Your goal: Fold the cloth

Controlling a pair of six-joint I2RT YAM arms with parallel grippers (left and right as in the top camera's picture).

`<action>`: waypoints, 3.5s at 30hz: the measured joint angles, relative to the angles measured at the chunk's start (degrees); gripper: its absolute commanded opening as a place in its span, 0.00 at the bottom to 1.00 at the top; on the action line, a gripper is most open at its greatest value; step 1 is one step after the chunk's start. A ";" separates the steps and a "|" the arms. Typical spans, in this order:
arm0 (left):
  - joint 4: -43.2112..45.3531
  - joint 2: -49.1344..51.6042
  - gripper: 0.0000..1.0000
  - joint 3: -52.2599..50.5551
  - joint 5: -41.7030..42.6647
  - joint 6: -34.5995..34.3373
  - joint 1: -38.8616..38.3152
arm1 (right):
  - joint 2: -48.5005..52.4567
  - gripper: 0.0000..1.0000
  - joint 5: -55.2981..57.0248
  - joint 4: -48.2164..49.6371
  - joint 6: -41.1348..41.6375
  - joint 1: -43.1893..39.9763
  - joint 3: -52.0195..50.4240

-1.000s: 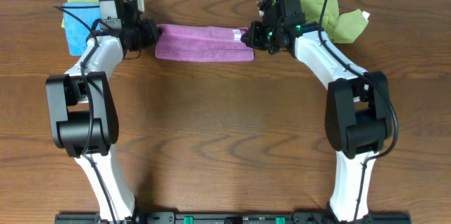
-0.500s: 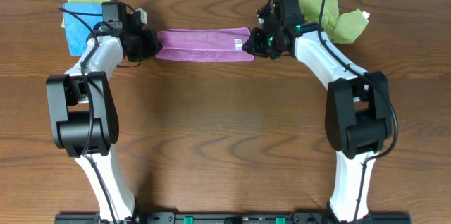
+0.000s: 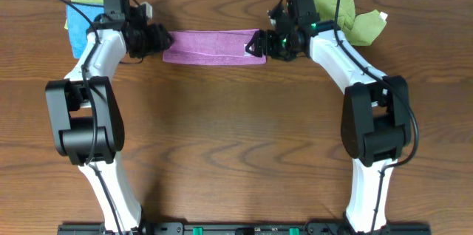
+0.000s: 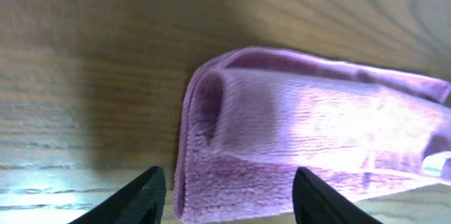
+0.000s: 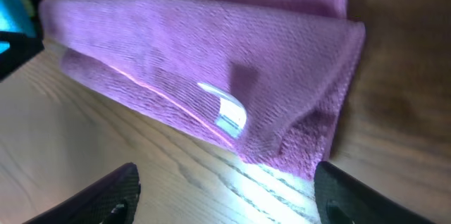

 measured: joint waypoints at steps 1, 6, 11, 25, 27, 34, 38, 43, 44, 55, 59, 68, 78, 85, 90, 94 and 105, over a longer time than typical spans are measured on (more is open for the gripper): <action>-0.57 -0.61 0.10 0.76 -0.07 0.61 0.00 | -0.09 0.01 0.35 -1.11 -0.48 0.00 1.62; 1.42 -5.51 0.06 2.45 -1.31 3.41 -0.57 | -2.58 0.01 5.33 -4.76 -3.45 0.39 8.02; 4.11 -7.89 0.06 4.44 -9.77 6.19 -3.82 | -4.72 0.01 17.27 -5.14 -5.64 4.13 10.21; 2.93 2.23 0.06 4.13 -19.80 10.12 -8.83 | 4.02 0.01 28.79 -5.53 -6.80 8.48 10.16; 2.91 2.34 0.06 4.13 -19.82 10.19 -8.83 | 4.63 0.01 28.85 -5.57 -6.80 8.48 10.16; 2.93 2.34 0.06 3.61 -19.80 10.19 -8.83 | 7.02 0.01 29.05 -5.75 -6.75 8.48 10.16; 3.37 2.34 0.06 1.07 -19.80 10.01 -8.83 | 7.48 0.02 29.05 -5.88 -6.75 8.48 10.16; 6.23 2.34 0.06 -2.95 -19.80 9.99 -8.83 | 7.78 0.02 29.05 -5.79 -6.75 8.46 10.14; 6.60 2.34 0.06 -3.58 -19.80 9.99 -8.83 | 7.78 0.01 29.05 -5.79 -6.75 8.48 10.12; 8.76 2.29 0.06 -6.05 -19.78 9.18 -8.83 | 8.41 0.01 29.03 -6.40 -6.75 8.48 9.44; 8.52 2.16 0.06 -6.36 -19.78 8.68 -8.83 | 8.44 0.02 29.00 -6.67 -6.58 8.48 7.61; 4.17 0.35 0.06 -8.15 -19.74 8.63 -8.94 | 8.26 0.02 27.71 -8.96 -5.64 8.48 6.95; -3.06 -0.72 0.06 -8.17 -19.69 6.91 -8.96 | 7.63 0.01 26.80 -14.88 -4.24 9.64 6.95; -6.23 -1.14 0.06 -8.17 -19.74 4.35 -8.96 | 7.34 0.01 27.85 -17.77 -3.78 11.78 6.95; -5.86 -1.14 0.06 -8.26 -19.74 3.96 -8.96 | 7.32 0.01 27.78 -18.29 -3.37 11.80 7.34; -5.07 -1.27 0.06 -8.59 -19.74 3.96 -8.96 | 7.26 0.56 26.69 -19.02 -2.95 11.30 8.02; -4.31 -1.46 0.06 -9.05 -19.76 3.96 -8.96 | -1.29 0.75 24.76 -20.55 -4.04 4.22 8.96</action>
